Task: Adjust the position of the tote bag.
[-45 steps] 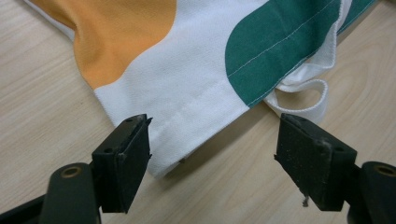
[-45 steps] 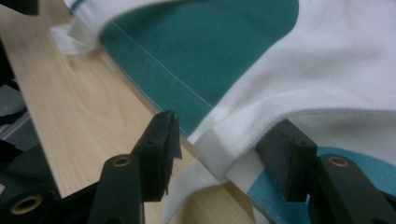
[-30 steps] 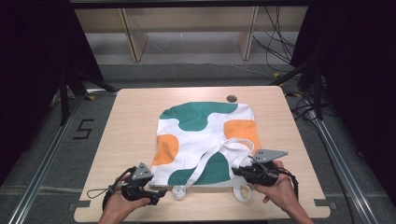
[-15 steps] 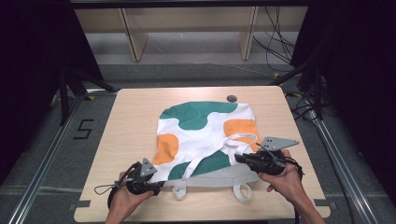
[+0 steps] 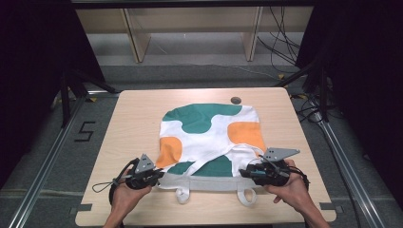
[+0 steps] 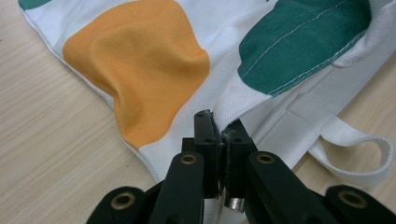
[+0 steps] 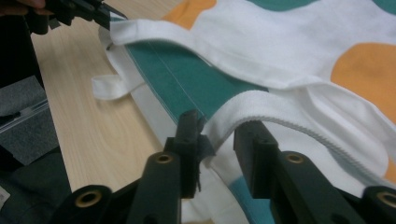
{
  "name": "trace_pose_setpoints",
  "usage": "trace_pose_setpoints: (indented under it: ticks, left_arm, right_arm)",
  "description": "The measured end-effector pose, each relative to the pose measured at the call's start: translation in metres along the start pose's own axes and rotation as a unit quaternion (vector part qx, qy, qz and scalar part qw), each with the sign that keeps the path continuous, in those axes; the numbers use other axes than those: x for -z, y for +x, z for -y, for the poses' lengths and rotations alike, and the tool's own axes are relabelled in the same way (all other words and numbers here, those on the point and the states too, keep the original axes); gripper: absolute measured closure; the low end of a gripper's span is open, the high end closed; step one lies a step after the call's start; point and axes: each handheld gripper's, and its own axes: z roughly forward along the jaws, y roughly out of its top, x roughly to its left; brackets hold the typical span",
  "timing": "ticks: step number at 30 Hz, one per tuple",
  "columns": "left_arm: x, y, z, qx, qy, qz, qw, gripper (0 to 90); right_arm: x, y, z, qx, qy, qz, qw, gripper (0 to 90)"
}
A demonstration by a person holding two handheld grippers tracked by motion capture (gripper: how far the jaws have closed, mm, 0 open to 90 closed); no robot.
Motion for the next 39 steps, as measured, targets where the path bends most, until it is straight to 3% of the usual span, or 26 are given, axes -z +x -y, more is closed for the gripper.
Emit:
trace_pose_setpoints:
  ticks: [1,4,5,6,8,9,11,12,13,14,15,18,19,20,21,25,27,29,30,32,34,35,36,38,39]
  left_arm:
    - [-0.002,-0.001,0.0,0.013,-0.011,0.0,0.9999,86.6]
    - [0.0,0.0,-0.001,0.007,0.005,0.001,1.0,86.6]
    - [-0.002,-0.003,-0.001,0.026,-0.005,0.002,0.9997,86.5]
    - [0.0,-0.002,-0.002,0.01,0.004,0.005,0.9999,86.5]
    - [0.0,-0.002,-0.003,0.022,-0.003,0.005,0.9997,86.5]
    - [0.001,0.0,-0.003,0.009,0.0,0.006,0.9999,86.5]
    - [0.0,0.0,-0.003,0.012,0.0,0.008,0.9999,86.5]
    - [0.0,0.0,-0.003,0.013,0.0,0.008,0.9999,86.5]
    - [0.0,0.0,-0.003,0.012,0.0,0.009,0.9999,86.5]
    - [0.001,0.002,-0.003,0.006,0.007,0.008,0.9999,86.5]
    - [0.0,0.001,-0.003,0.026,0.001,0.015,0.9996,86.5]
    - [0.001,0.002,-0.003,0.021,-0.004,0.016,0.9996,86.5]
    - [0.0,0.002,-0.003,0.032,-0.003,0.017,0.9993,86.5]
    - [0.0,0.002,-0.004,0.033,-0.006,0.017,0.9993,86.5]
    - [0.001,0.003,-0.004,0.034,-0.003,0.019,0.9992,86.5]
    - [0.001,0.004,-0.005,0.042,-0.01,0.022,0.9988,86.4]
    - [0.003,0.006,-0.005,0.031,-0.008,0.025,0.9992,86.4]
    - [0.002,0.005,-0.005,0.031,-0.007,0.025,0.9992,86.3]
    - [0.001,0.004,-0.004,0.037,-0.006,0.025,0.999,86.3]
    - [0.002,0.004,-0.004,0.02,-0.001,0.022,0.9996,86.0]
    - [0.001,0.004,-0.004,0.021,-0.003,0.023,0.9995,84.8]
    - [0.001,0.004,-0.003,0.023,-0.005,0.022,0.9995,83.9]
    - [0.001,0.005,-0.003,0.024,-0.003,0.024,0.9994,82.3]
    - [0.0,0.004,-0.001,0.02,0.002,0.018,0.9996,76.6]
    - [-0.003,0.001,0.001,0.034,-0.001,0.012,0.9993,73.9]
  right_arm:
    - [0.002,0.0,0.004,-0.007,0.003,0.007,0.9999,64.6]
    - [0.005,-0.005,0.017,-0.001,0.034,0.013,0.9993,54.9]
    - [0.006,-0.005,0.024,-0.002,0.045,0.015,0.9989,47.6]
    - [0.006,-0.005,0.024,-0.002,0.045,0.015,0.9989,47.6]
    - [0.007,-0.006,0.031,-0.008,0.059,0.022,0.998,44.7]
    - [0.009,-0.007,0.034,-0.002,0.069,0.029,0.9972,43.9]
    - [0.01,-0.01,0.04,0.016,0.082,0.06,0.9947,43.0]
    - [0.007,-0.009,0.043,0.014,0.074,0.08,0.9939,42.9]
    - [0.005,-0.011,0.046,0.021,0.092,0.104,0.9901,39.3]
    - [0.005,-0.011,0.046,0.021,0.092,0.104,0.9901,39.3]
    - [0.004,-0.011,0.047,0.017,0.096,0.11,0.9891,38.1]
    - [-0.001,-0.006,0.047,0.056,0.106,0.125,0.9849,36.8]
    - [0.0,-0.006,0.046,0.067,0.117,0.127,0.9827,35.8]
    - [0.001,-0.008,0.046,0.087,0.127,0.132,0.9793,35.8]
    - [-0.001,-0.004,0.046,0.067,0.119,0.122,0.9831,35.8]
    - [0.001,-0.004,0.046,0.075,0.126,0.125,0.9813,38.1]
    - [0.001,-0.005,0.046,0.076,0.126,0.155,0.977,37.1]
    - [0.001,-0.008,0.048,0.063,0.125,0.167,0.976,39.0]
    - [0.001,-0.009,0.049,0.06,0.117,0.168,0.9769,40.7]
    - [0.003,-0.01,0.048,0.038,0.109,0.174,0.978,44.7]
    - [0.008,-0.015,0.048,0.021,0.09,0.172,0.9807,49.1]
    - [0.009,-0.019,0.048,0.04,0.084,0.177,0.9798,50.4]
    - [0.009,-0.019,0.048,0.026,0.089,0.173,0.9806,50.7]
    - [0.008,-0.022,0.05,0.032,0.094,0.173,0.9799,54.4]
    - [0.008,-0.026,0.051,0.058,0.099,0.181,0.9767,56.9]
